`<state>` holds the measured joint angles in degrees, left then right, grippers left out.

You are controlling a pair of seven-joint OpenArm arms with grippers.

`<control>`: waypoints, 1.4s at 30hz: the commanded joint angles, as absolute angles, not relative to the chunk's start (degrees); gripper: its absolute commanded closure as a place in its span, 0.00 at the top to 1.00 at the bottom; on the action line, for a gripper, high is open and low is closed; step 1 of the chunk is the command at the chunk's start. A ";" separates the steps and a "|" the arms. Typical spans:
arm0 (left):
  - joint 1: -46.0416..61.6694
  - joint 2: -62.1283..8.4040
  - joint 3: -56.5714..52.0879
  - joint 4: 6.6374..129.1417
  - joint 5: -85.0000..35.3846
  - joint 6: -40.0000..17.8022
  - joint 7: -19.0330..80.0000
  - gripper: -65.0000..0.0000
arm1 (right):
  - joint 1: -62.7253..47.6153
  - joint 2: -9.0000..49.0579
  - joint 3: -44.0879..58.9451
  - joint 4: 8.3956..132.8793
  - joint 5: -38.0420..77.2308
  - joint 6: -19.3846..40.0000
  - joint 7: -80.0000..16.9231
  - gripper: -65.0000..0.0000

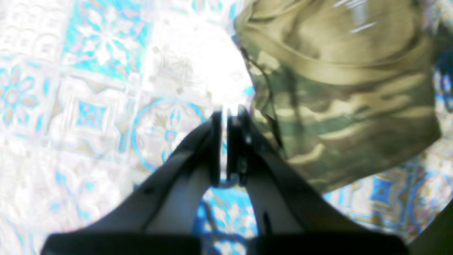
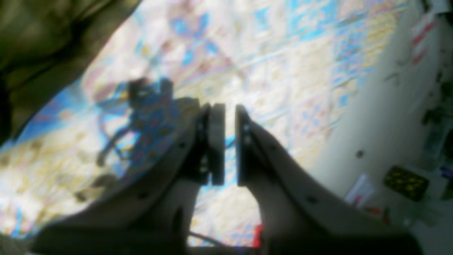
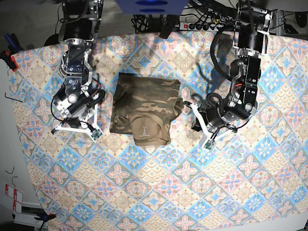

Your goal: Fold the T-shirt properly

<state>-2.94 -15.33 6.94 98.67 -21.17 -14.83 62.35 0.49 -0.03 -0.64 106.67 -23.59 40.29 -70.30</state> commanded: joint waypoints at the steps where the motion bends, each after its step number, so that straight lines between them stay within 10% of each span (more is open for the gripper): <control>1: -1.89 -15.69 4.97 101.41 -21.67 -14.99 61.67 0.00 | 0.84 0.48 0.48 108.26 -24.31 40.00 -70.11 0.07; 30: 34.15 -12.44 -6.20 108.53 -3.47 -10.51 18.51 0.00 | -22.20 -9.00 21.76 112.48 -24.13 40.00 -51.38 0.07; 42: 40.40 -11.74 -6.29 108.35 -3.38 -10.59 16.66 0.00 | -29.67 -9.00 25.36 112.48 -23.96 40.00 -49.54 0.07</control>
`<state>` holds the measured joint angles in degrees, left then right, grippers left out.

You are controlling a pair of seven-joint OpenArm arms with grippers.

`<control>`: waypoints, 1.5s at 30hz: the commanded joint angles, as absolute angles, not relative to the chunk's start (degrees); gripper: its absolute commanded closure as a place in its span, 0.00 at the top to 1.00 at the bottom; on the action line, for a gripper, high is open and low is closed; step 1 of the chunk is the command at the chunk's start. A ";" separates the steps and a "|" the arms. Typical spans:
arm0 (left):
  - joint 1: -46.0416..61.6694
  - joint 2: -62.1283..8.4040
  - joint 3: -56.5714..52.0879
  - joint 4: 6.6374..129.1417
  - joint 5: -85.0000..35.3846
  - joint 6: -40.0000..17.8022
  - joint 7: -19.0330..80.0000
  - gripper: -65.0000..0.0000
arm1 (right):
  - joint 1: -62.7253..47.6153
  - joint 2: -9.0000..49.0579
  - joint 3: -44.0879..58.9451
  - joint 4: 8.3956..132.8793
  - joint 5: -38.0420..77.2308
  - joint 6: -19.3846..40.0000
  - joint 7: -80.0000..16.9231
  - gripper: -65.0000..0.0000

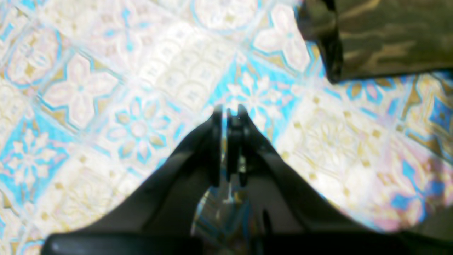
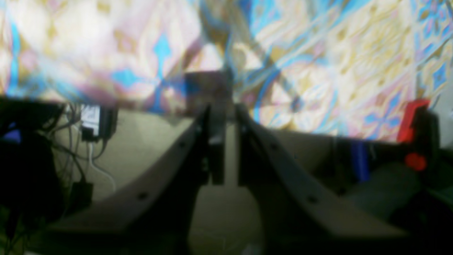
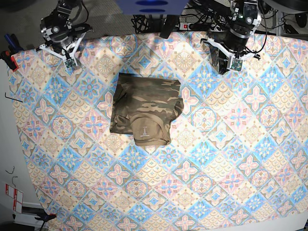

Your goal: Fold the T-shirt properly

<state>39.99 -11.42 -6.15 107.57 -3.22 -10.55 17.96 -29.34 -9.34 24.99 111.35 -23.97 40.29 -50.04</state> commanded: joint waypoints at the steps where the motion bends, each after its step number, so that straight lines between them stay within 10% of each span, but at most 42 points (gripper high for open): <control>1: 40.92 -11.74 -6.29 108.35 -3.38 -10.68 16.66 0.00 | -30.29 -9.00 25.54 112.48 -23.96 40.00 -49.54 0.07; 29: 54.55 -11.56 -5.85 95.60 3.21 -10.59 14.55 0.00 | -42.07 -9.00 27.12 110.73 -17.10 40.00 -49.45 0.07; 45: 42.42 -11.56 -1.19 66.42 3.21 -10.86 11.82 0.00 | -33.63 -9.00 33.54 83.03 -17.36 40.00 -35.82 0.07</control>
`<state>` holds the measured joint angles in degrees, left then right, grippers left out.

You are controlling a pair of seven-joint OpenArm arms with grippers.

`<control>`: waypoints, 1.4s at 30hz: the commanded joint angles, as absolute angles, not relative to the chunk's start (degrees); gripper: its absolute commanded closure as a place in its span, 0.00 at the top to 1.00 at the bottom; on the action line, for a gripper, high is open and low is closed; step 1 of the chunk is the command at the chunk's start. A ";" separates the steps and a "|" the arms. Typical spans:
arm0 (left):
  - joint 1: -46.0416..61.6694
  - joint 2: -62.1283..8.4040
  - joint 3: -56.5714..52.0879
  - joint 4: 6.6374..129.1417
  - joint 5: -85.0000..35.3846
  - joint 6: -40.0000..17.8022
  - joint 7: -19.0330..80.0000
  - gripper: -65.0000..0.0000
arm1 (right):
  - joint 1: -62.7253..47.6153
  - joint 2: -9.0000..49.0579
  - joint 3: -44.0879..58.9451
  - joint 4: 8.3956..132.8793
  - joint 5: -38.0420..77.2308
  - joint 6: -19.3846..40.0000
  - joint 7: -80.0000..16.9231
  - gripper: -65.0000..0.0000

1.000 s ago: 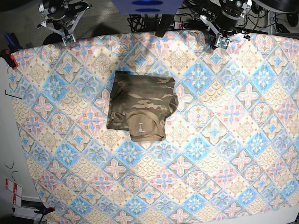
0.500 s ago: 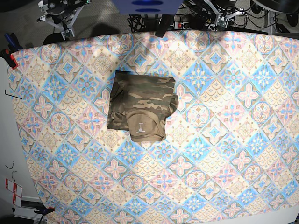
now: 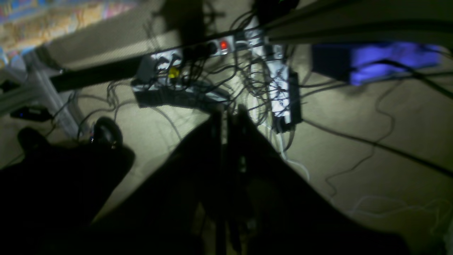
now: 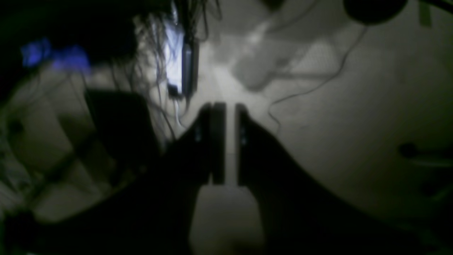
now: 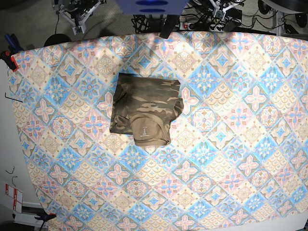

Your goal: Fold the T-shirt properly

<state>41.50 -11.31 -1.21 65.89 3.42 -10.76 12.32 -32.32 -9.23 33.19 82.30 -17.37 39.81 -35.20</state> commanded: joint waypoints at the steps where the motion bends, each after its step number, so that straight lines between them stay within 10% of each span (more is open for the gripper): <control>1: 41.10 -11.56 -1.19 63.96 3.12 -10.86 11.82 0.00 | -32.84 -9.00 34.51 80.66 -17.36 40.00 -34.59 0.07; 29: 8.66 -9.36 0.22 1.19 9.19 -4.70 -12.18 0.00 | -8.04 -2.51 63.69 25.27 -48.48 40.00 -2.15 0.07; 42: 6.29 -5.85 0.04 0.00 13.67 13.05 -12.70 0.00 | -4.79 3.56 63.69 4.35 -54.81 17.54 10.86 0.07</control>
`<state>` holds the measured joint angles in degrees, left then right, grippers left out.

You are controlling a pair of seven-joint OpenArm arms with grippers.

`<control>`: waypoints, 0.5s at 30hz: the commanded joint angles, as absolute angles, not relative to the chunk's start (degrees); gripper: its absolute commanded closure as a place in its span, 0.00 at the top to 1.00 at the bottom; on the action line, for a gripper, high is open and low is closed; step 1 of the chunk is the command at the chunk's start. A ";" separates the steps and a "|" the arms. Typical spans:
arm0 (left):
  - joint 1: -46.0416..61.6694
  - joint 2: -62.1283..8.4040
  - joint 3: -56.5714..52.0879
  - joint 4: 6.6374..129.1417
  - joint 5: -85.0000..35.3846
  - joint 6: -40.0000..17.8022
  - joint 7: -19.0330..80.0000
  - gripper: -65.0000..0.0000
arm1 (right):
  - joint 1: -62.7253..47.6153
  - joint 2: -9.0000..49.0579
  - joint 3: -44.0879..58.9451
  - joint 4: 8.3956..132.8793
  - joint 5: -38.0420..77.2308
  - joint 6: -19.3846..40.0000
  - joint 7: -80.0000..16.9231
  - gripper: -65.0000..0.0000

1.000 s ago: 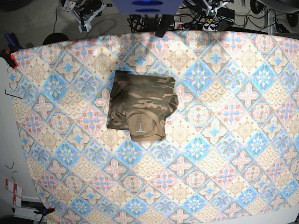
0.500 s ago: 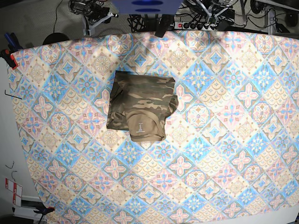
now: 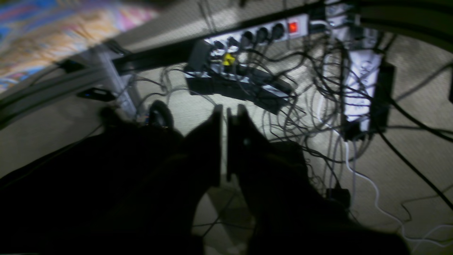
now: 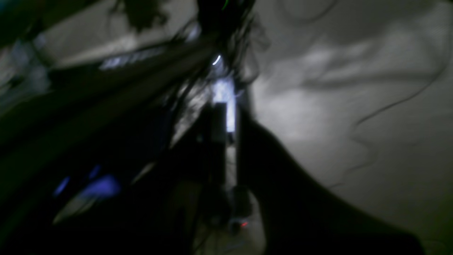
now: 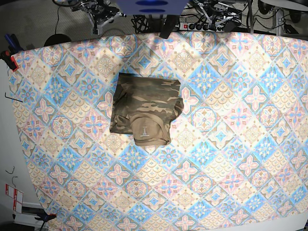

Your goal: Fold the T-shirt properly

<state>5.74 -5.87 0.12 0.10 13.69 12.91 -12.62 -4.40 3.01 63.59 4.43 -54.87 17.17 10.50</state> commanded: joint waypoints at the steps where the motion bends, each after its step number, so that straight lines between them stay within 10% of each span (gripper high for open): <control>1: 6.29 -5.49 0.04 0.00 13.67 13.14 -12.70 0.00 | -4.79 3.56 63.69 4.35 -54.81 17.27 11.47 0.07; 15: 5.58 -5.49 0.22 0.00 14.02 13.14 -12.70 0.00 | -4.70 -0.75 64.04 4.26 -54.46 17.27 11.56 0.07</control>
